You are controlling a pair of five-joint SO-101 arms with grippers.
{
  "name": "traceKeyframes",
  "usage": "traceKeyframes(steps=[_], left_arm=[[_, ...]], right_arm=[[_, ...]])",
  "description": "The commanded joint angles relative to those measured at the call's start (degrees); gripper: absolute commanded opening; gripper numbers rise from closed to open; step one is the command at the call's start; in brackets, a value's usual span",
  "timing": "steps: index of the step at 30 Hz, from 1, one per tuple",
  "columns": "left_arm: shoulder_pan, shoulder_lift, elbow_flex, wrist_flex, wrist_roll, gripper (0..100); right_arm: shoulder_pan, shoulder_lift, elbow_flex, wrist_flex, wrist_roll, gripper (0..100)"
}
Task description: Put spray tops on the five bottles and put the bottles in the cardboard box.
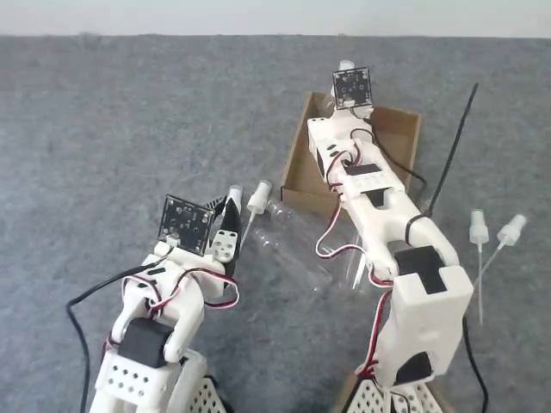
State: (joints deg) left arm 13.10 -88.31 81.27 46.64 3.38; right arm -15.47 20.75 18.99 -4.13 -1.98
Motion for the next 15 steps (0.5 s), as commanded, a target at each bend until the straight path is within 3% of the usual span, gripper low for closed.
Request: traceKeyframes(steps=[1,8,15], left_arm=[[0.18,-0.88,-0.22,-1.93,-0.35,1],[0.18,-0.88,-0.22,-1.93,-0.35,1],[-0.26,-0.79,1.45,-5.01,-0.44,1]], right_arm=[[-0.40,-1.36,-3.96,0.48,-0.44,31.6],[0.04,-8.04,-3.87,2.33,-0.62,31.5],[0.13,-23.78,-3.78,19.03,-0.44,31.4]])
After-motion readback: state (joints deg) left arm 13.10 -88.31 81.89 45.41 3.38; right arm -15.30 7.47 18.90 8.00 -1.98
